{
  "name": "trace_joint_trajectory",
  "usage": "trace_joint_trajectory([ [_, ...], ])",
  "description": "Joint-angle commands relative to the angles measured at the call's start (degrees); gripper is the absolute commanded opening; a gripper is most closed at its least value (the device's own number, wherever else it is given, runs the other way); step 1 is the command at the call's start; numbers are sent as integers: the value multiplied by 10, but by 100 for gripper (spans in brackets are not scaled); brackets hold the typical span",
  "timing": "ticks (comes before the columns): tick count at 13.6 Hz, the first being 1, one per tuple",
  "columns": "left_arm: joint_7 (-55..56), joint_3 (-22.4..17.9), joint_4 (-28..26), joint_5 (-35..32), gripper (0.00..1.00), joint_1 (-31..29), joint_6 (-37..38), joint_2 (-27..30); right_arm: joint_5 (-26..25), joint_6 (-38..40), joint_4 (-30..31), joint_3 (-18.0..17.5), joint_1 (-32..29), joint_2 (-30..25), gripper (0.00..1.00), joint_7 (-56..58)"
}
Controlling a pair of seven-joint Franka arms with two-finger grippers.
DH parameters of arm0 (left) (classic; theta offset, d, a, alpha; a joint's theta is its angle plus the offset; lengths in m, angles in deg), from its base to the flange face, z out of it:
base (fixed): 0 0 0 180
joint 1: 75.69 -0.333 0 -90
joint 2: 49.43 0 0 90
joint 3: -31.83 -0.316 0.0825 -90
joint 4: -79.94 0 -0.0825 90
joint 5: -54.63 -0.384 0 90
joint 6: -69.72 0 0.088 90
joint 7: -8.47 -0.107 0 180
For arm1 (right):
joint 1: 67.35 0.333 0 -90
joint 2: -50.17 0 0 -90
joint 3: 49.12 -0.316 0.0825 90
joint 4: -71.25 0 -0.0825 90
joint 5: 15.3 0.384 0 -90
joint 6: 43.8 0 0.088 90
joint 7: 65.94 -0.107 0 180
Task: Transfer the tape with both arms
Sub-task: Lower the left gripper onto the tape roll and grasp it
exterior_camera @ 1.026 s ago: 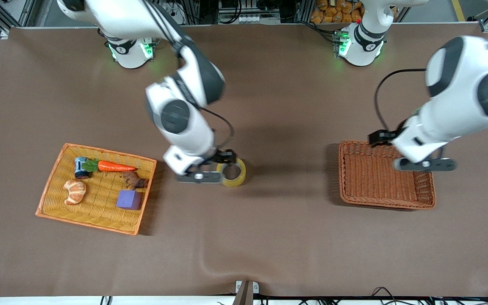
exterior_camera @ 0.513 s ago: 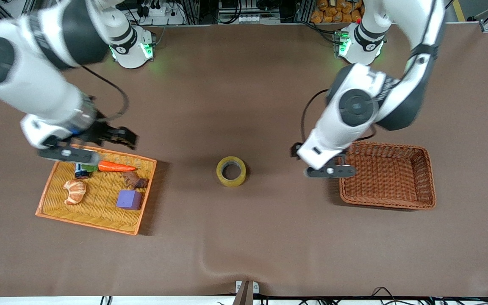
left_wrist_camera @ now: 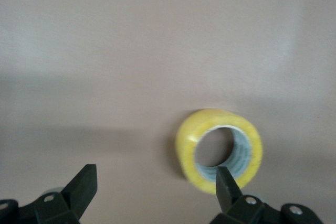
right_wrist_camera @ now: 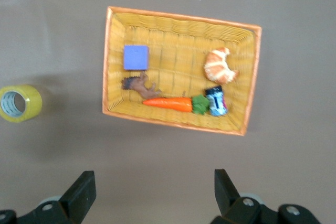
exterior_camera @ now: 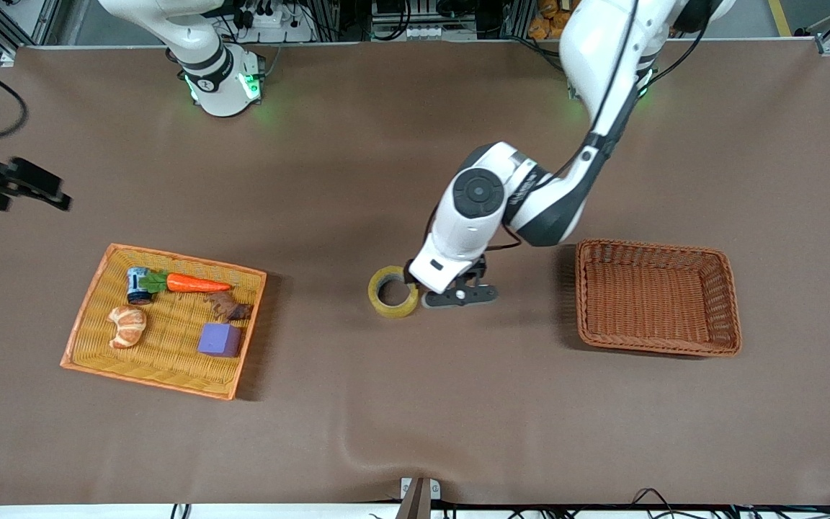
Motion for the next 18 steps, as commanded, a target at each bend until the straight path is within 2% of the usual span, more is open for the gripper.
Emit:
trace_joint_trajectory([
  [1, 19, -8, 25, 10, 100, 17, -32, -38, -9, 8, 7, -18, -47, -11, 100, 30],
  [4, 20, -8, 25, 9, 99, 33, -73, -66, -11, 17, 18, -19, -66, -7, 100, 29],
  [6, 18, -11, 25, 9, 94, 46, -84, -81, -49, 17, 18, -20, -62, -6, 100, 25],
  [8, 12, -12, 24, 5, 89, 47, -87, -90, -58, 19, 18, -20, -66, -3, 100, 29],
  [11, -19, -12, 24, 4, 67, 47, -93, -105, -57, 30, 19, -21, -63, -3, 100, 25],
  [13, -45, -15, 25, 4, 38, 52, -109, -115, -51, 33, 19, -22, -62, -3, 100, 24],
  [14, -45, -15, 25, 4, 27, 51, -109, -114, -51, 33, 19, -22, -60, -4, 100, 24],
  [15, -45, -15, 25, 4, 11, 51, -109, -114, -49, 32, 19, -22, -58, -3, 100, 26],
  [16, -45, -15, 25, 4, 0, 51, -109, -114, -45, 32, 20, -22, -50, -4, 100, 26],
  [18, -45, -15, 24, 3, 0, 50, -106, -103, -45, 31, 22, -22, -42, -6, 100, 25],
])
